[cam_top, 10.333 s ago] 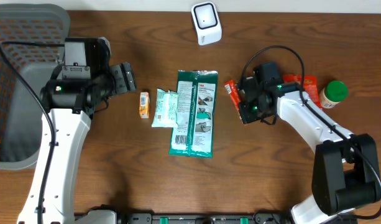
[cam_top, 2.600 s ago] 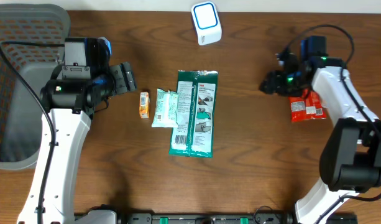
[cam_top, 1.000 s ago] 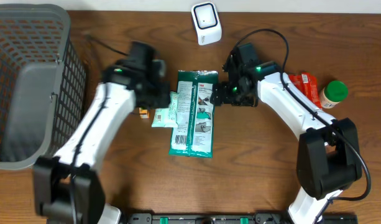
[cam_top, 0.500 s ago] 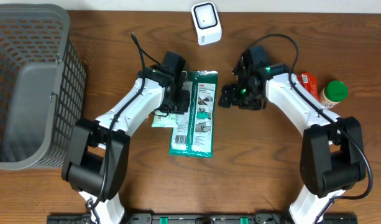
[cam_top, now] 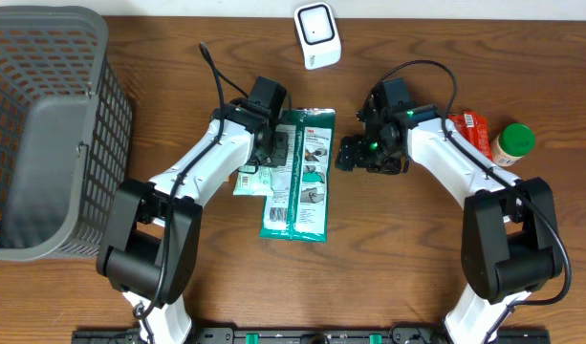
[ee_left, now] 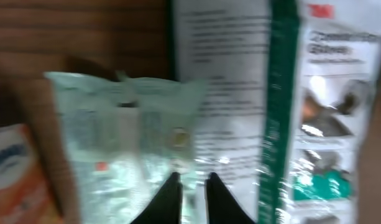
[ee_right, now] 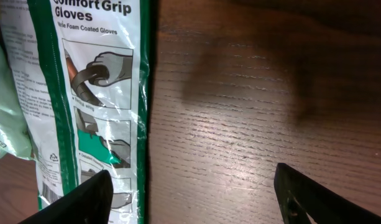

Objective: Scan the item barcode

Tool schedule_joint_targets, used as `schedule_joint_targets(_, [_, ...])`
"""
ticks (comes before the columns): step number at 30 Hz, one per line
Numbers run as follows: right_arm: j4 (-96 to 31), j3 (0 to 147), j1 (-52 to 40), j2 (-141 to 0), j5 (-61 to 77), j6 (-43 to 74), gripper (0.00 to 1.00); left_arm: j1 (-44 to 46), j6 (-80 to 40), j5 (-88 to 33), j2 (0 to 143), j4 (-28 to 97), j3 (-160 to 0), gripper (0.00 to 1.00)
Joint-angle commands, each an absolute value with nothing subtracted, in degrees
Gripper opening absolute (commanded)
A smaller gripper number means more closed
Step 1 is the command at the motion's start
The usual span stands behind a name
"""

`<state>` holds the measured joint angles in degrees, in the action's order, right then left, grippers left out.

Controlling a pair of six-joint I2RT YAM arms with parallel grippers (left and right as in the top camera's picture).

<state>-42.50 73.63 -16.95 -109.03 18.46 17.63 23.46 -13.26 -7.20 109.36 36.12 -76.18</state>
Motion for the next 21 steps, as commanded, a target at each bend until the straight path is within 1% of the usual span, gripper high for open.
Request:
schedule_joint_targets(1, [-42.41, 73.25, -17.34, -108.88, 19.16, 17.1, 0.79, 23.51, -13.61, -16.16, 110.08, 36.27, -75.48, 0.13])
schedule_joint_targets(6, [-42.33, 73.25, -17.34, -108.88, 19.16, 17.12, 0.8, 23.59, -13.61, -14.63, 111.77, 36.29, -74.78, 0.13])
schedule_joint_targets(12, [-42.44, 73.25, -17.34, -108.88, 19.2, 17.12, 0.8, 23.44, -13.58, -2.85, 112.95, 36.32, -74.59, 0.14])
schedule_joint_targets(21, [-42.37, 72.71, -18.48, -108.88, 21.34, 17.17, 0.8, 23.44, -13.61, -2.09, 113.1, 35.53, -73.87, 0.14])
